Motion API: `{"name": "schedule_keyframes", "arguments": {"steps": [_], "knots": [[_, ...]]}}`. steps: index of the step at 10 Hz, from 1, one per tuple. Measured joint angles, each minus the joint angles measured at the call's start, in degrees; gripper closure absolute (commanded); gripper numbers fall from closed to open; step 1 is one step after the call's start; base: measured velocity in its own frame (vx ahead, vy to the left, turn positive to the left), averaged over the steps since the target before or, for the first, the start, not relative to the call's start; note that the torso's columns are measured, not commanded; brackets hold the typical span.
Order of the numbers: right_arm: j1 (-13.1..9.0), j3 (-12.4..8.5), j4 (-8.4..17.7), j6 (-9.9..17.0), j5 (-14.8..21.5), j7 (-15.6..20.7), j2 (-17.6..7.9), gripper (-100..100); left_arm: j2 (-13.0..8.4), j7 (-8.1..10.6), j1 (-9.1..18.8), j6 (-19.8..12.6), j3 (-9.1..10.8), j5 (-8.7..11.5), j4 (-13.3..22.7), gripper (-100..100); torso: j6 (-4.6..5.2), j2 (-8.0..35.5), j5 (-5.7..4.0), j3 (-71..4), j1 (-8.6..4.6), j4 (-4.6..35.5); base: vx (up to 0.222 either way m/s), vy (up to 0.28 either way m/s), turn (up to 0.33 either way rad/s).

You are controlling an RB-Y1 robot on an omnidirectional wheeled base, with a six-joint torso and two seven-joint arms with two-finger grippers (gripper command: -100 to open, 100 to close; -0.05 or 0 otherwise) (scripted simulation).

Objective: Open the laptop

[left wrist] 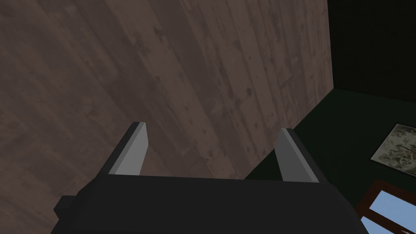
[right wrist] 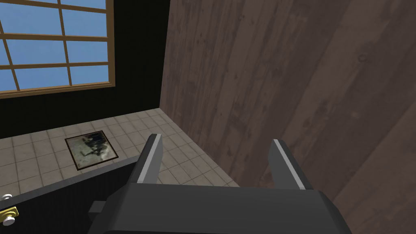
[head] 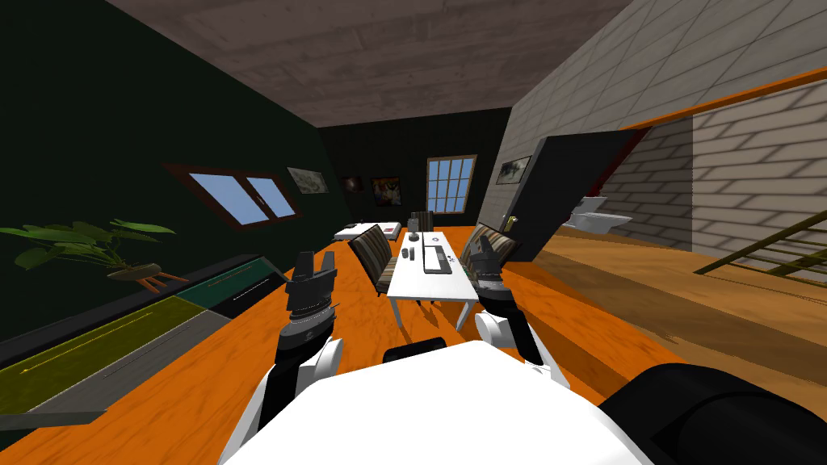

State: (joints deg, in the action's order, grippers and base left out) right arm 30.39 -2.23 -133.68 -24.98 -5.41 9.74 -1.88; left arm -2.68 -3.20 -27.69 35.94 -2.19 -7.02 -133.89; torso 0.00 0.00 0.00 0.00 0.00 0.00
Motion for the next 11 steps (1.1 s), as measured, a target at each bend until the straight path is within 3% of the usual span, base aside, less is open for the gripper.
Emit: {"name": "schedule_keyframes", "arguments": {"steps": [2,9,10,11], "knots": [[0.0,0.0,0.0,0.0,0.0,0.0,0.0,0,0.0,0.0,0.0,0.0,0.0,0.0,0.0,0,0.0,5.97,0.0,-12.0,0.0,6.0,0.0,0.0,0.0],[0.0,0.0,-0.02,-0.01,0.0,0.0,0.0,0,0.0,0.0,0.0,0.0,0.0,0.0,-0.02,0,0.0,35.39,0.0,-70.73,0.0,35.37,0.0,0.0,0.0],[0.0,0.0,-0.02,-0.01,0.0,0.0,0.0,-100,0.0,0.0,0.0,0.0,0.0,0.0,-0.02,0,0.0,39.62,0.0,-79.19,0.0,39.6,0.012,0.022,0.024],[-0.12,-0.15,0.33,0.19,0.47,0.37,-1.42,-100,0.0,0.0,0.0,0.0,0.0,0.0,0.0,0,-0.01,41.53,0.02,-83.15,0.06,41.48,0.015,0.044,0.026]]}}
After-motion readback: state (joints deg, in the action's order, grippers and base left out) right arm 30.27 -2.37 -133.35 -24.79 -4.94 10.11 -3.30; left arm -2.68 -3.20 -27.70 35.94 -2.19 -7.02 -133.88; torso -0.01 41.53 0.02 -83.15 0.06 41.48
